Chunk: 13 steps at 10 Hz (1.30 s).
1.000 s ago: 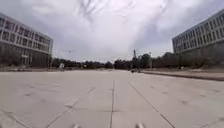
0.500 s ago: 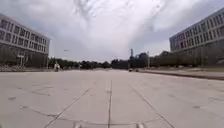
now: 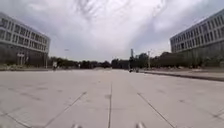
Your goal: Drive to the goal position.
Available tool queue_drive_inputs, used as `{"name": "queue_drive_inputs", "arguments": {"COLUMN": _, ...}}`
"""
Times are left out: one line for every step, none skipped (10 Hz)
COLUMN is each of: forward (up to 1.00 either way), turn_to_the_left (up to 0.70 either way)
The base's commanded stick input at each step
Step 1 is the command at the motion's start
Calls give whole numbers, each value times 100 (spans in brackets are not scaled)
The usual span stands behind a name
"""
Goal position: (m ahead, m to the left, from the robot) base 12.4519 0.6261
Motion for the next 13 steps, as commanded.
{"name": "queue_drive_inputs", "arguments": {"forward": 70, "turn_to_the_left": 0}}
{"name": "queue_drive_inputs", "arguments": {"forward": 70, "turn_to_the_left": -10}}
{"name": "queue_drive_inputs", "arguments": {"forward": 70, "turn_to_the_left": -14}}
{"name": "queue_drive_inputs", "arguments": {"forward": 70, "turn_to_the_left": -14}}
{"name": "queue_drive_inputs", "arguments": {"forward": 70, "turn_to_the_left": -14}}
{"name": "queue_drive_inputs", "arguments": {"forward": 70, "turn_to_the_left": -14}}
{"name": "queue_drive_inputs", "arguments": {"forward": 70, "turn_to_the_left": -14}}
{"name": "queue_drive_inputs", "arguments": {"forward": 70, "turn_to_the_left": -14}}
{"name": "queue_drive_inputs", "arguments": {"forward": 70, "turn_to_the_left": -14}}
{"name": "queue_drive_inputs", "arguments": {"forward": 70, "turn_to_the_left": -14}}
{"name": "queue_drive_inputs", "arguments": {"forward": 70, "turn_to_the_left": 0}}
{"name": "queue_drive_inputs", "arguments": {"forward": 70, "turn_to_the_left": 0}}
{"name": "queue_drive_inputs", "arguments": {"forward": 70, "turn_to_the_left": 0}}
